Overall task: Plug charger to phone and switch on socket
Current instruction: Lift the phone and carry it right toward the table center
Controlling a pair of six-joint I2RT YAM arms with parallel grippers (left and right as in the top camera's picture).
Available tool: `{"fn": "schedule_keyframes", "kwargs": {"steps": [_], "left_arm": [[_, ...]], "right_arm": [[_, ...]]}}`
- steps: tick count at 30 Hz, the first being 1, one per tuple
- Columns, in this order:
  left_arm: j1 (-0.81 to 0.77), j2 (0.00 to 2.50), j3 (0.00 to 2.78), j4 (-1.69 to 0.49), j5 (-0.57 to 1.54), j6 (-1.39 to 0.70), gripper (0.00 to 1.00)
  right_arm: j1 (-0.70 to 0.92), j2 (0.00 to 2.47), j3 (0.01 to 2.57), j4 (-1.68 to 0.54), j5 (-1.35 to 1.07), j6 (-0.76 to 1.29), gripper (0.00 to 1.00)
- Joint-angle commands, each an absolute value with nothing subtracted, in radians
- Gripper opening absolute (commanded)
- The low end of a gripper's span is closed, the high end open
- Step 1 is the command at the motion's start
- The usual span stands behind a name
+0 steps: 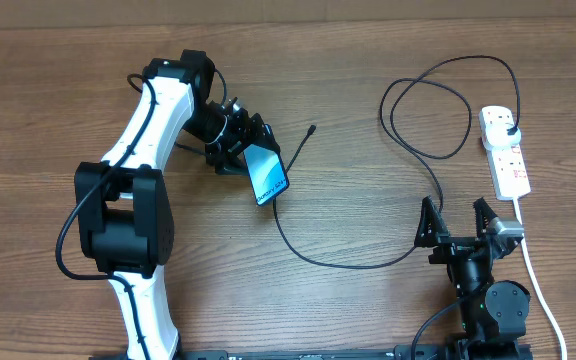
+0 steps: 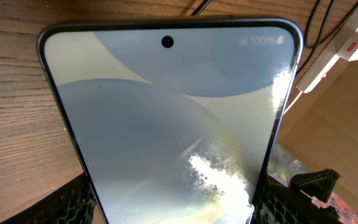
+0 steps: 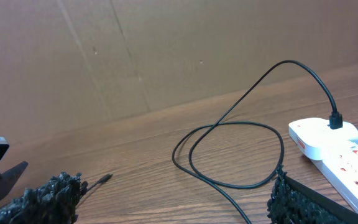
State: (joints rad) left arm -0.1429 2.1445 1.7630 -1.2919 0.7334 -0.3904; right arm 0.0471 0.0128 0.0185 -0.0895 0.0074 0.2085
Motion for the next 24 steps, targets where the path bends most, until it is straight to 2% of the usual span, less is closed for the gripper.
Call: {"fn": "schedule_keyframes", "kwargs": {"steps": [1, 3, 6, 12, 17, 24], "left_arm": [[-0.141, 2.138, 1.791, -1.296, 0.783, -0.405, 0.51], [-0.138, 2.138, 1.791, -1.297, 0.783, -0.405, 0.51], [-0.131, 2.138, 1.791, -1.298, 0.782, -0.405, 0.45], [-0.13, 2.138, 1.791, -1.305, 0.787, -0.409, 0.44], [-0.13, 2.138, 1.791, -1.302, 0.786, -0.462, 0.49], [-0.132, 2.138, 1.791, -1.293, 0.775, -0.641, 0.51]], "right_arm": [[0.045, 0.004, 0.008, -0.083, 0.017, 0.205, 1.0], [0.045, 0.004, 0.008, -0.083, 0.017, 0.205, 1.0], [0.045, 0.004, 0.008, -0.083, 0.017, 0.205, 1.0], [0.045, 0.004, 0.008, -0.083, 0.017, 0.205, 1.0], [0.045, 0.004, 0.008, -0.083, 0.017, 0.205, 1.0], [0.045, 0.004, 0.008, -0.083, 0.017, 0.205, 1.0]]}}
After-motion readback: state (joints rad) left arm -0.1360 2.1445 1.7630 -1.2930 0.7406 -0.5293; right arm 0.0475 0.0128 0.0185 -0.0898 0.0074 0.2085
